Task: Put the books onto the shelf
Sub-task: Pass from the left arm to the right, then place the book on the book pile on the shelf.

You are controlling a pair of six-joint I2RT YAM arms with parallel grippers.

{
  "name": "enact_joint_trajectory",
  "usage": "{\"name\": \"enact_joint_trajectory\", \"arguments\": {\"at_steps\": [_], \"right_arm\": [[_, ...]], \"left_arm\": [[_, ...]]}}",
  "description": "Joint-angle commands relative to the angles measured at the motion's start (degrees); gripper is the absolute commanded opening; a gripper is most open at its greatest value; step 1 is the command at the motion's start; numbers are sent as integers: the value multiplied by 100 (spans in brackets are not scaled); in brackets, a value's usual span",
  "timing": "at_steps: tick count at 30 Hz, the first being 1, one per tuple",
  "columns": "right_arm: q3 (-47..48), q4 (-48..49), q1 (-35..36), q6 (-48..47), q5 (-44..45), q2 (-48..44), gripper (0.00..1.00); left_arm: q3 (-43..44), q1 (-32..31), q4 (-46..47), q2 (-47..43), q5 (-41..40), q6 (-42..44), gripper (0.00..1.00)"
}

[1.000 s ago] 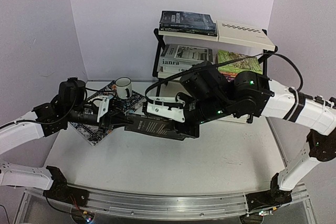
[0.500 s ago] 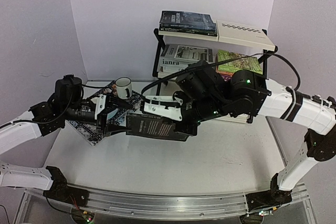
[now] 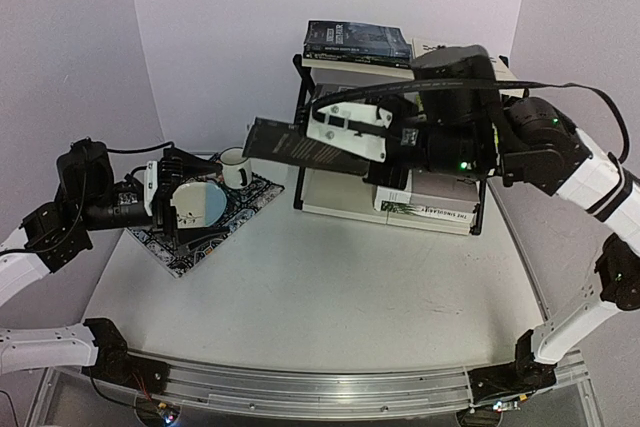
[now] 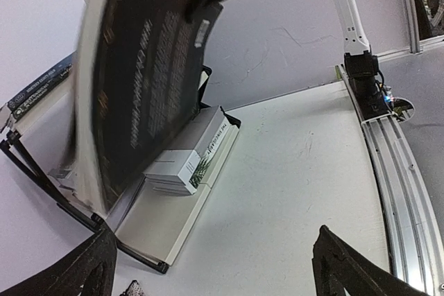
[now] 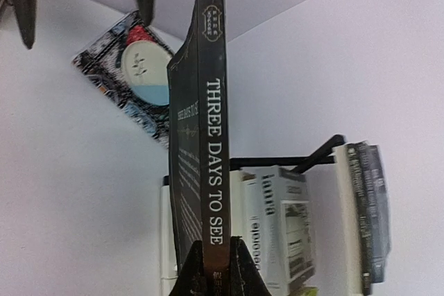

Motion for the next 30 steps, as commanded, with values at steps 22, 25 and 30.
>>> {"name": "enact_joint_trajectory", "arguments": {"at_steps": [22, 25, 30], "right_arm": [[2783, 3707, -1850, -3123, -629, 1513, 0], [2932, 3884, -2312, -3232, -779, 1767, 0], [3162, 3946, -3029, -3348, -1104, 2176, 0]], "left_arm": [[548, 6, 206, 65, -404, -484, 100], [575, 6, 204, 112, -475, -508, 100], [626, 6, 204, 242, -710, -480, 100]]}}
